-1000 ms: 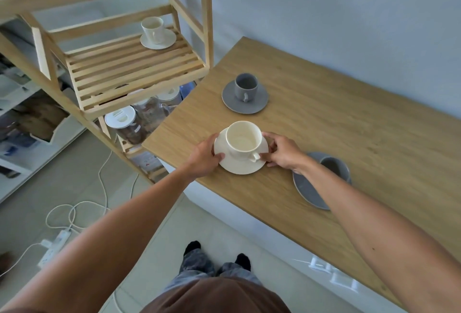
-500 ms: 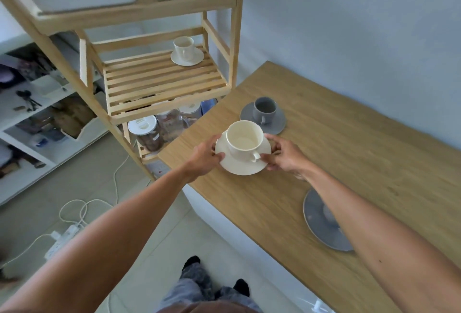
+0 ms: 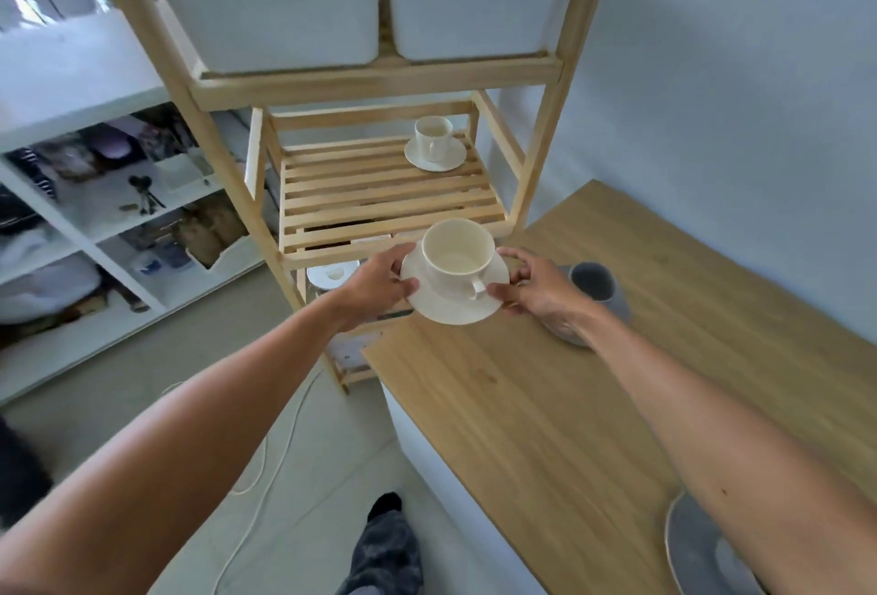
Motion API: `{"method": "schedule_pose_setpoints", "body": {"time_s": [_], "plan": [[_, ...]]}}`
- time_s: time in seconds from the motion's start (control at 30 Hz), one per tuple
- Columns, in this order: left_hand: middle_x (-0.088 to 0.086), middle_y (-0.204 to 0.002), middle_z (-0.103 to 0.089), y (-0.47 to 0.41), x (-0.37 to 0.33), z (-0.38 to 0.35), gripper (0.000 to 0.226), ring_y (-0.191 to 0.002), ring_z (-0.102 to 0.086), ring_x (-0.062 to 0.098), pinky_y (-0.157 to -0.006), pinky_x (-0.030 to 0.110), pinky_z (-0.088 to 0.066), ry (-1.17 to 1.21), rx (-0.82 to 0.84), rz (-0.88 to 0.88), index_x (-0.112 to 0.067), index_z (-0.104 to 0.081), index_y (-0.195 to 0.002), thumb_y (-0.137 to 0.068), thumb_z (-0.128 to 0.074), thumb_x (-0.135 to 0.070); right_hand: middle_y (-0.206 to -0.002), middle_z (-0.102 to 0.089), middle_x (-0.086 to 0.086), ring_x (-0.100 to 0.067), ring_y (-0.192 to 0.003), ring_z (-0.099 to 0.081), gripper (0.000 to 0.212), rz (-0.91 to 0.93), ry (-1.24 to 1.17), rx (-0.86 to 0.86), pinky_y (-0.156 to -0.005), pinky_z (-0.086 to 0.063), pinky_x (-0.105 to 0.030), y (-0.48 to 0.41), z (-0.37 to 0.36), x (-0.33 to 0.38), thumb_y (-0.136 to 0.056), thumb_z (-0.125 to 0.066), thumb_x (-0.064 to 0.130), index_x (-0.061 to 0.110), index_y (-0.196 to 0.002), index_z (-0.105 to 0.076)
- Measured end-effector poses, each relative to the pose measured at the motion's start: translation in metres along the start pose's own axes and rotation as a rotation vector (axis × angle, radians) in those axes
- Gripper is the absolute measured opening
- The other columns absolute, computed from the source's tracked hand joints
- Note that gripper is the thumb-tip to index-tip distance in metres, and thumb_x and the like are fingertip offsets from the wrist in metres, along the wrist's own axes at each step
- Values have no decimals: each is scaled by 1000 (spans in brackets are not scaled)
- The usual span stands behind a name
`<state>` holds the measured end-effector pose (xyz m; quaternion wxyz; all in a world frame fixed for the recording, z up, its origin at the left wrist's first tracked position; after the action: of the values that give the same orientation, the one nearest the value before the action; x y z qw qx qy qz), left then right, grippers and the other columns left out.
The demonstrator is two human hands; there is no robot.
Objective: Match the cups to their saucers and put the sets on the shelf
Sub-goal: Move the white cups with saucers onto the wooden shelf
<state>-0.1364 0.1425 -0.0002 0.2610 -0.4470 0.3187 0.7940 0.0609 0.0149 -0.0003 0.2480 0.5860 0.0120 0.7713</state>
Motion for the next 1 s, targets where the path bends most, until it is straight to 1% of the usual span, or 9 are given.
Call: {"method": "schedule_pose_setpoints", "body": {"time_s": [0.13,0.2,0.27,0.37,0.5,0.67,0.87,0.97,1.0], "plan": [[8,-108,-56,-36,15,47,61,-96,-60,22,-78,33,-50,-14,-48,36,-28,-36,-148,-94,-57,-11,-83,-65,-5,-11,-67,-70,64,49,74,14,-57,-58,-27,-52,-18,30,-81,-81,15,24,-137,-52],[8,-111,-55,-57,25,70,60,-100,-59,22,-71,26,-48,-27,-60,50,-31,-36,-148,-94,-56,-13,-84,-66,-7,-12,-65,-69,66,54,94,35,-56,-58,-30,-83,-30,39,-82,-80,16,23,-140,-49],[5,-110,-55,-77,37,88,59,-100,-59,18,-65,19,-46,-17,-67,57,-32,-37,-147,-95,-56,-12,-82,-67,-9,-17,-64,-67,68,58,109,54,-58,-59,-38,-113,-41,44,-83,-80,16,19,-142,-47],[2,-108,-56,-111,61,111,59,-102,-57,19,-71,23,-47,0,-98,82,-36,-38,-145,-95,-55,-11,-77,-69,-3,-26,-69,-68,70,54,142,82,-64,-58,-49,-164,-60,45,-83,-80,19,19,-143,-46],[3,-112,-63,-153,97,135,59,-106,-58,22,-90,38,-48,12,-154,108,-34,-38,-145,-94,-57,-12,-86,-69,-2,-15,-72,-70,71,48,183,78,-51,-54,-25,-228,-80,41,-82,-81,18,22,-145,-46],[-7,-95,-61,-201,123,163,51,-98,-58,19,-72,23,-46,29,-266,121,-27,-46,-140,-94,-58,-10,-88,-66,0,-16,-74,-70,74,42,199,91,-56,-55,-27,-297,-101,36,-82,-81,19,25,-146,-44],[-8,-86,-59,-247,141,198,46,-83,-57,12,-79,32,-49,13,-473,150,-21,-51,-137,-93,-61,-15,-85,-66,-2,-11,-63,-71,70,83,166,93,-57,-58,-27,-363,-114,50,-81,-81,14,19,-143,-48],[4,-102,-63,-263,144,212,42,-94,-59,18,-88,36,-52,19,-588,162,-20,-55,-133,-92,-61,-16,-88,-69,-6,-22,-73,-74,64,93,125,79,-66,-62,-36,-389,-116,57,-81,-81,12,17,-138,-53],[9,-110,-63,-269,145,216,39,-98,-59,21,-86,33,-52,26,-629,167,-19,-57,-131,-92,-61,-16,-93,-70,-10,-26,-78,-74,62,93,111,75,-69,-62,-40,-397,-117,59,-81,-81,11,17,-137,-54]]}}
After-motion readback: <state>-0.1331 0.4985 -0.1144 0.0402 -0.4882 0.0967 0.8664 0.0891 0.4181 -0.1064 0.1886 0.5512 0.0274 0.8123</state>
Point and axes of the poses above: each hand's wrist, its own y-axis away from the middle knuckle, its own z-axis out of the back of the hand, x = y × z, the point moved 7 cm from there along -y, towards the middle knuckle
